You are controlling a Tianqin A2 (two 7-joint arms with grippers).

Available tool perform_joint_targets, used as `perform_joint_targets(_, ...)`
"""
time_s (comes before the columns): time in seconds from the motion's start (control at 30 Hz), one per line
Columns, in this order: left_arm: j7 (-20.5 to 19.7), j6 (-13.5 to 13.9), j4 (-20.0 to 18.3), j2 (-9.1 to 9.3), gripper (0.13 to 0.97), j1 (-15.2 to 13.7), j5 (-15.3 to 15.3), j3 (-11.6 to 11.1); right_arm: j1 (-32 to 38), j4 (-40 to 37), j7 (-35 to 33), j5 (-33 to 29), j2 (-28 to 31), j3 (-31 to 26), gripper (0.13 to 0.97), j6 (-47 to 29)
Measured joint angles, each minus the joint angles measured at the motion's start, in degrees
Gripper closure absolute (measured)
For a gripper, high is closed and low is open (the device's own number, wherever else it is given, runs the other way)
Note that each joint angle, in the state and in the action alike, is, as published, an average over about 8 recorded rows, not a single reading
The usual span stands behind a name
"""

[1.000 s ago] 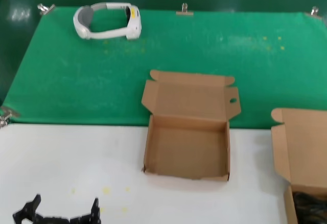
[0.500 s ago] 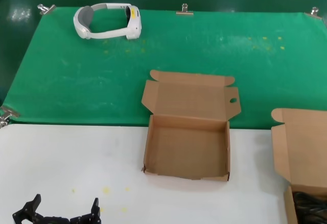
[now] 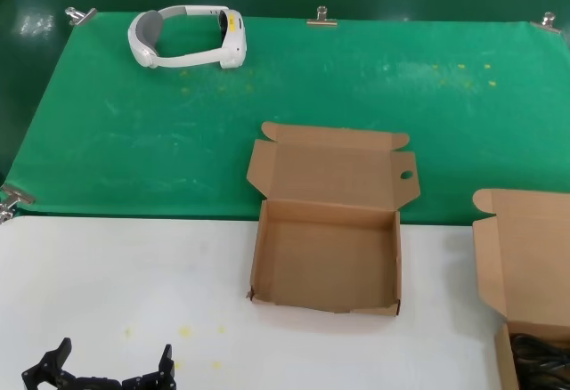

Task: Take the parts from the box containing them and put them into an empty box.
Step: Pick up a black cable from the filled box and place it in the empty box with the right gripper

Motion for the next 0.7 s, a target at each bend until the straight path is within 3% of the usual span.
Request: perform_joint_targets(0.7, 0.0, 0.0, 0.0, 0.0, 0.132, 0.0, 0.0, 0.0, 1.9, -4.7, -4.2, 0.0, -2.5, 0.0, 0.165, -3.7)
